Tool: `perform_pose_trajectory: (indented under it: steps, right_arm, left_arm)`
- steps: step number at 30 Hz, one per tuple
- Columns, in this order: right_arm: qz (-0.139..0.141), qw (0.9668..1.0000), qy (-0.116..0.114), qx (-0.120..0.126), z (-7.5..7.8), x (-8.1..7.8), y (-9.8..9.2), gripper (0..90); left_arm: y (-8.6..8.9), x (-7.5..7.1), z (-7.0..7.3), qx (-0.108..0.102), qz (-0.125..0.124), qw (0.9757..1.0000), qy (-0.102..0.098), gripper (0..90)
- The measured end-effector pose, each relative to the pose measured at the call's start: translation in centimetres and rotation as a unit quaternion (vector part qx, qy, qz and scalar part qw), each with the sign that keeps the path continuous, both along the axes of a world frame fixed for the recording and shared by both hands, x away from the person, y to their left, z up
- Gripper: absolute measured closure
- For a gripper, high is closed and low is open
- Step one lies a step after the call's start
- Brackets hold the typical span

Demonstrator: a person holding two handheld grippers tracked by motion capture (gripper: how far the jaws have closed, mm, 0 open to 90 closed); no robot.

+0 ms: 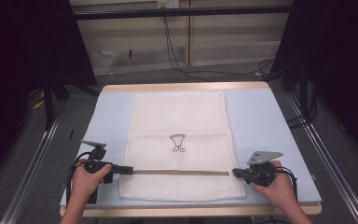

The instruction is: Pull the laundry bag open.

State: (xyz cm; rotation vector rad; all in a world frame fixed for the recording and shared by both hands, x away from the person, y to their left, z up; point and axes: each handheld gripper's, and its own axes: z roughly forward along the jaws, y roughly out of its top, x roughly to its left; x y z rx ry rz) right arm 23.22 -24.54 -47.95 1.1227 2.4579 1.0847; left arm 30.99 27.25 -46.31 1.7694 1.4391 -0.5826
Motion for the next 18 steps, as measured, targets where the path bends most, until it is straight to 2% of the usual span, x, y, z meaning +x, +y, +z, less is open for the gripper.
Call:
perform_pose_trajectory:
  steps: [2, 4, 6, 7, 8, 9, 11, 12, 13, 14, 15, 17, 18]
  right_arm:
    - [0.000, 1.0000, 0.000, 0.001, 0.0, 0.0, 0.0, 90.0]
    - [0.000, 1.0000, 0.000, 0.000, 0.0, 0.0, 0.0, 90.0]
    - [0.000, 1.0000, 0.000, 0.001, 0.0, 0.0, 0.0, 90.0]
    - [0.001, 1.0000, 0.000, 0.001, 0.0, 0.0, 0.0, 90.0]
    - [0.001, 1.0000, 0.000, 0.001, 0.0, 0.0, 0.0, 90.0]
    - [0.000, 1.0000, 0.002, 0.000, 0.0, 0.0, 0.0, 90.0]
    - [0.000, 1.0000, 0.002, 0.000, 0.0, 0.0, 0.0, 90.0]
    - [0.000, 1.0000, 0.002, 0.000, 0.0, 0.0, 0.0, 90.0]
    - [0.000, 1.0000, 0.002, 0.000, 0.0, 0.0, 0.0, 90.0]
    - [0.001, 1.0000, 0.001, 0.001, 0.0, 0.0, 0.0, 90.0]
    - [0.001, 1.0000, 0.001, 0.001, 0.0, 0.0, 0.0, 90.0]
    - [0.001, 1.0000, 0.000, 0.003, 0.0, 0.0, -0.1, 90.0]
    - [0.001, 1.0000, -0.002, 0.004, -0.1, 0.0, -0.1, 90.0]
  left_arm:
    - [0.9, -0.1, 0.0, 0.003, 0.015, 0.9999, -0.001, 87.5]
    - [1.6, -0.1, -0.1, 0.010, 0.016, 0.9998, -0.004, 87.5]
    - [3.0, -0.3, -0.4, 0.002, 0.037, 0.9993, 0.001, 87.5]
    - [3.3, -0.4, -0.4, 0.004, 0.043, 0.9990, 0.000, 87.4]
    - [3.6, -0.3, -0.4, -0.003, 0.040, 0.9992, 0.004, 87.4]
    - [3.8, -0.3, -0.5, -0.012, 0.040, 0.9991, 0.004, 87.5]
    - [3.9, -0.3, -0.5, -0.010, 0.031, 0.9995, 0.001, 87.4]
    - [3.6, -0.3, -0.5, 0.002, 0.035, 0.9994, 0.003, 87.4]
    - [3.5, -0.3, -0.5, 0.001, 0.042, 0.9991, 0.005, 87.4]
    - [3.5, -0.3, -0.5, 0.001, 0.042, 0.9991, 0.005, 87.4]
    - [3.7, -0.2, -0.6, 0.004, 0.028, 0.9996, 0.001, 87.4]
    - [3.7, -0.3, -0.5, -0.003, 0.035, 0.9994, 0.000, 86.7]
    - [3.7, -0.4, -0.2, 0.000, 0.053, 0.9983, -0.022, 84.4]
